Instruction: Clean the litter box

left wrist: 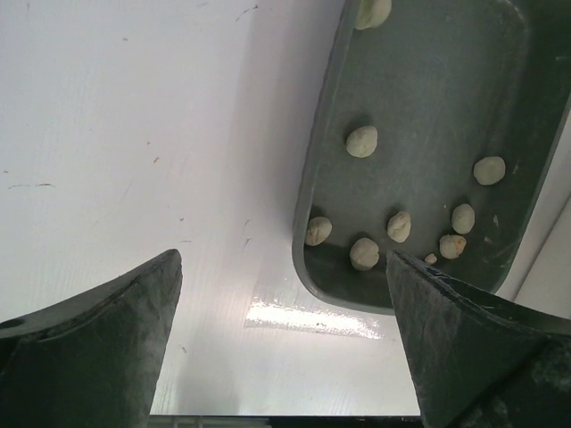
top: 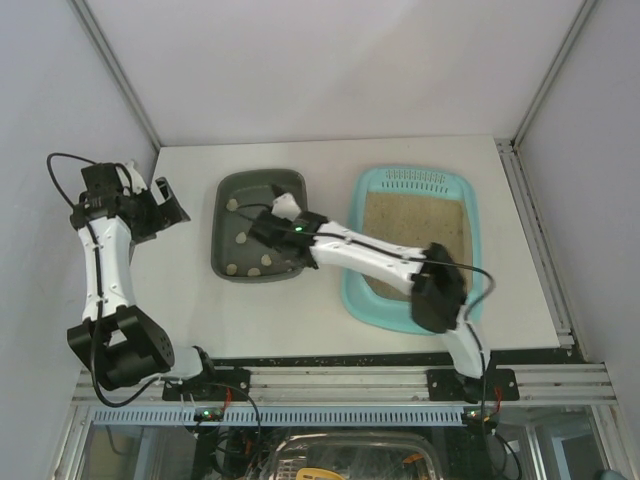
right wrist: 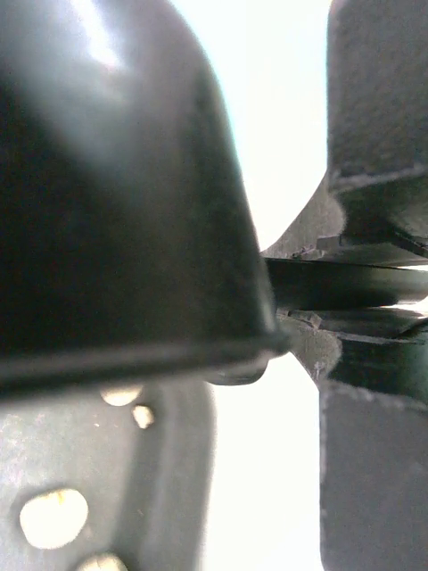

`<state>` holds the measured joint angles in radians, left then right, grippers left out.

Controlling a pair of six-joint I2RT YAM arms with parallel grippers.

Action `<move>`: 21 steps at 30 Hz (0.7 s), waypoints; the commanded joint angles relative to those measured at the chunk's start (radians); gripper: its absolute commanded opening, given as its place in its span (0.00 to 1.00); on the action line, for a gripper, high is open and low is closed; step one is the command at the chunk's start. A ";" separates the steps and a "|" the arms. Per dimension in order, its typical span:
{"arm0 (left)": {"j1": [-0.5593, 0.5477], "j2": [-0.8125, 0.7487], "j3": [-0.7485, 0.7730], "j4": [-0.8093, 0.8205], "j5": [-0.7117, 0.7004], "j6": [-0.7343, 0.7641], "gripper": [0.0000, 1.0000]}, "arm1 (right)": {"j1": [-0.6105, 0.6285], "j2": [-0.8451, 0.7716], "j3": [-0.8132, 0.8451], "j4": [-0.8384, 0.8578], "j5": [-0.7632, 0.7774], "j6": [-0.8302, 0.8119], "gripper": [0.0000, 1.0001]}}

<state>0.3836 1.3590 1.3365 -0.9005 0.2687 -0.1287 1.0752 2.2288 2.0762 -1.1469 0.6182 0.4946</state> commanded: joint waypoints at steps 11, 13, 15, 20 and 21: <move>-0.180 0.041 0.023 0.025 -0.059 0.050 1.00 | -0.411 -1.125 -1.010 0.434 -0.614 0.332 0.00; -0.191 0.066 0.046 0.025 -0.074 0.045 1.00 | -0.491 -1.189 -1.143 0.495 -0.731 0.343 0.00; -0.195 0.090 0.064 0.024 -0.078 0.035 1.00 | -0.534 -1.217 -1.221 0.538 -0.805 0.347 0.00; -0.209 0.109 0.063 0.021 -0.084 0.033 1.00 | -0.575 -1.150 -1.246 0.515 -0.856 0.321 0.00; -0.211 0.108 0.057 0.023 -0.083 0.033 1.00 | -0.580 -1.134 -1.246 0.515 -0.858 0.316 0.00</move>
<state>0.1867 1.4780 1.3327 -0.8852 0.2016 -0.1097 0.5137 1.0798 0.7921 -0.7174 -0.1379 0.8120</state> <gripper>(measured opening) 0.996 0.151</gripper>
